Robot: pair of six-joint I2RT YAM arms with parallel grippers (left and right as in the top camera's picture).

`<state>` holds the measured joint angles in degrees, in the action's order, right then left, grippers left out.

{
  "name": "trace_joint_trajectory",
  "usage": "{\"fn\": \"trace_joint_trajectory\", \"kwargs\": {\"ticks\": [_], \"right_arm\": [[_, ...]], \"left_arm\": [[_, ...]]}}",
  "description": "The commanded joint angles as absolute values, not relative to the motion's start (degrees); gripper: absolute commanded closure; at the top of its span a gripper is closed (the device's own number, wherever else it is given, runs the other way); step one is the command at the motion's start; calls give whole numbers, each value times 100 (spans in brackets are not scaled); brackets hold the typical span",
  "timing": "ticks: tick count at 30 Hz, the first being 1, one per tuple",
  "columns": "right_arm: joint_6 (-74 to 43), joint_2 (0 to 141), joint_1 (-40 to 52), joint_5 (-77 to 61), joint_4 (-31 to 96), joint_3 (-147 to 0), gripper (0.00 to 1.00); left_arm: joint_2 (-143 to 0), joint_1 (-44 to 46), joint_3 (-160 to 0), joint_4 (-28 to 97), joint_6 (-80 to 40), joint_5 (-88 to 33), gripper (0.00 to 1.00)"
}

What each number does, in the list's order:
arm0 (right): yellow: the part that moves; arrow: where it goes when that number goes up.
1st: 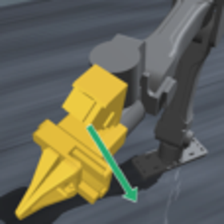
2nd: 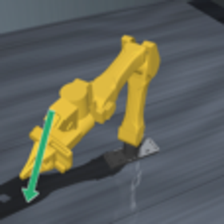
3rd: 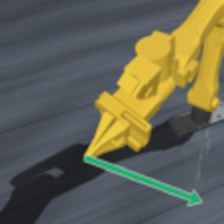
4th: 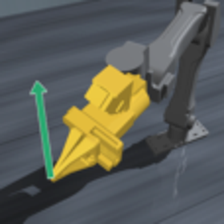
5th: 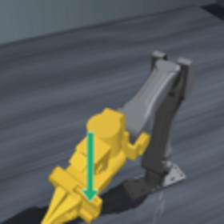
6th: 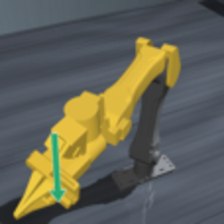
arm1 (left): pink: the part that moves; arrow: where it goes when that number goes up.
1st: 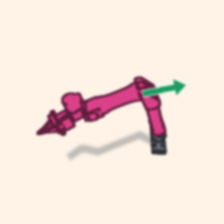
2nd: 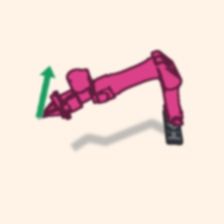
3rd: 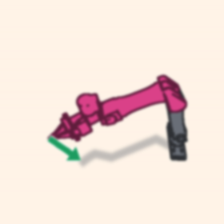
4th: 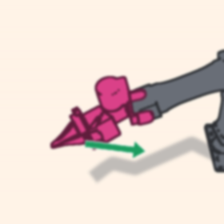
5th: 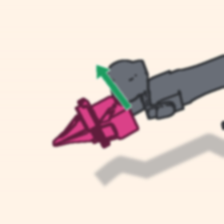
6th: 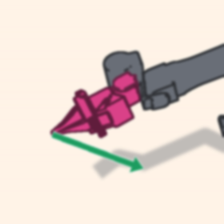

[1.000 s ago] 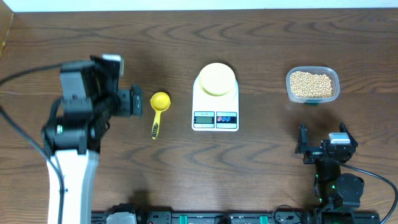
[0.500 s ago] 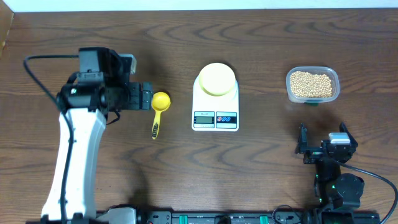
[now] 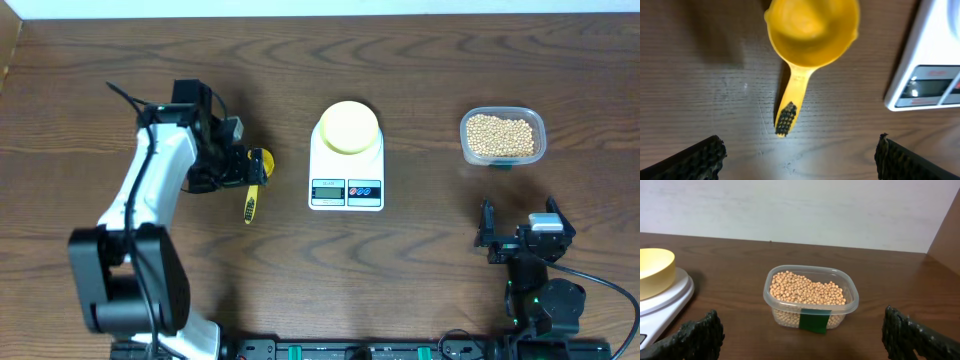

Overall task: Scoop item into bowl and weigh 50g on scale
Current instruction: 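Move the left gripper over the yellow measuring scoop handle, then close the left gripper on the scoop handle and lift it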

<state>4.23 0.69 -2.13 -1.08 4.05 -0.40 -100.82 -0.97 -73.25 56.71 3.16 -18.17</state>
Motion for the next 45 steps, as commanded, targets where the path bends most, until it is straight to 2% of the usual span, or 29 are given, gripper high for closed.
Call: {"fn": "trace_joint_trajectory", "kwargs": {"ticks": [1, 4, 6, 7, 22, 28, 38, 45], "right_arm": [[480, 38, -255, -123, 429, -32, 1], [480, 38, -255, -123, 429, -32, 1], [480, 38, -255, -123, 429, -32, 1], [480, 38, -255, -123, 429, -32, 1], [480, 38, -255, -121, 429, -32, 1], [480, 38, -255, -123, 429, -32, 1], [480, 38, -255, -121, 429, -32, 1], [480, 38, -255, -121, 429, -32, 1]], "left_arm": [[-10403, -93, -7299, 5688, 429, -1907, 2], [-10698, -93, -7297, 5647, 624, -1907, 0], [-10840, -86, -7297, 5590, 685, -1918, 12], [-10914, -80, -7297, 5579, 821, -2001, 14], [-11563, -78, -7297, 5050, 1201, -2211, 15], [-11570, -78, -7297, 4967, 1245, -2427, 36], [-11572, -78, -7153, 4976, 1278, -2425, 45], [-11572, -78, -7131, 4954, 1288, -2425, 60]]}}
